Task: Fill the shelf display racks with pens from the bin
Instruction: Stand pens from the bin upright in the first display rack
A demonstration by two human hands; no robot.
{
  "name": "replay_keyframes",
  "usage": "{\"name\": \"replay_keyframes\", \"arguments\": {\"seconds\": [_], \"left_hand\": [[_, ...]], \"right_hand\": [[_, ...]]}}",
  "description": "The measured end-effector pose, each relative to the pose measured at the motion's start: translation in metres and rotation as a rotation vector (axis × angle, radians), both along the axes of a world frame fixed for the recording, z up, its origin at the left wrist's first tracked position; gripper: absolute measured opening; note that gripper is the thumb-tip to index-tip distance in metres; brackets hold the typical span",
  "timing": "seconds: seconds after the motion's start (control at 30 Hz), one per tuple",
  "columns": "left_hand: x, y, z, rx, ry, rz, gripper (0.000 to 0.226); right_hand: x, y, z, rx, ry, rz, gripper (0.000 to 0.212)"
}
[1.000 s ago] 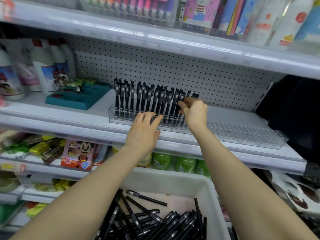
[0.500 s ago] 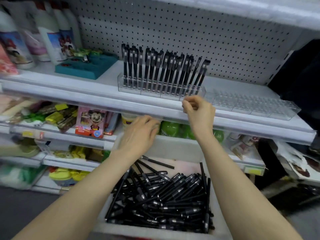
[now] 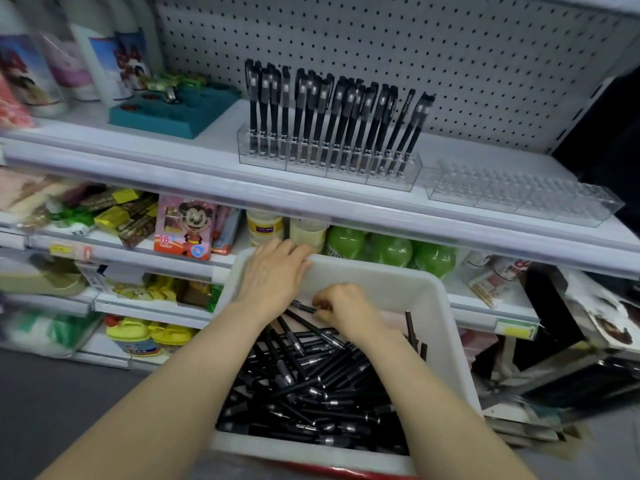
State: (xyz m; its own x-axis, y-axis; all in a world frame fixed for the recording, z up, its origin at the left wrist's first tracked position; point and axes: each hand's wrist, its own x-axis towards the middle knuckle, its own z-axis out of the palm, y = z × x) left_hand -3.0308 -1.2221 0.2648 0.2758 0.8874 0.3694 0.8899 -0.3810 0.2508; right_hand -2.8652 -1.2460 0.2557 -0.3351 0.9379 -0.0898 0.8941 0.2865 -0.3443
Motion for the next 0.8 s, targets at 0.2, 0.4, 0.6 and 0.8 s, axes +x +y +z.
{"name": "replay_keyframes", "arguments": {"seconds": [0.2,0.4,0.6,0.8], "left_hand": [[0.000,-0.004,0.003,-0.011,0.015,0.003,0.029],[0.000,-0.007,0.007,-0.022,-0.009,0.005,0.036],[0.001,0.001,0.027,-0.047,-0.162,-0.060,0.033],[0.028,0.025,0.084,0.172,-0.101,-0.132,0.032]], "right_hand": [[-0.005,0.000,-0.001,0.023,-0.168,0.035,0.017],[0.006,-0.002,0.021,-0.082,-0.126,0.000,0.015],[0.056,0.008,0.092,-0.268,0.138,-0.101,0.013],[0.097,0.027,0.154,0.061,0.601,-0.257,0.004]]}}
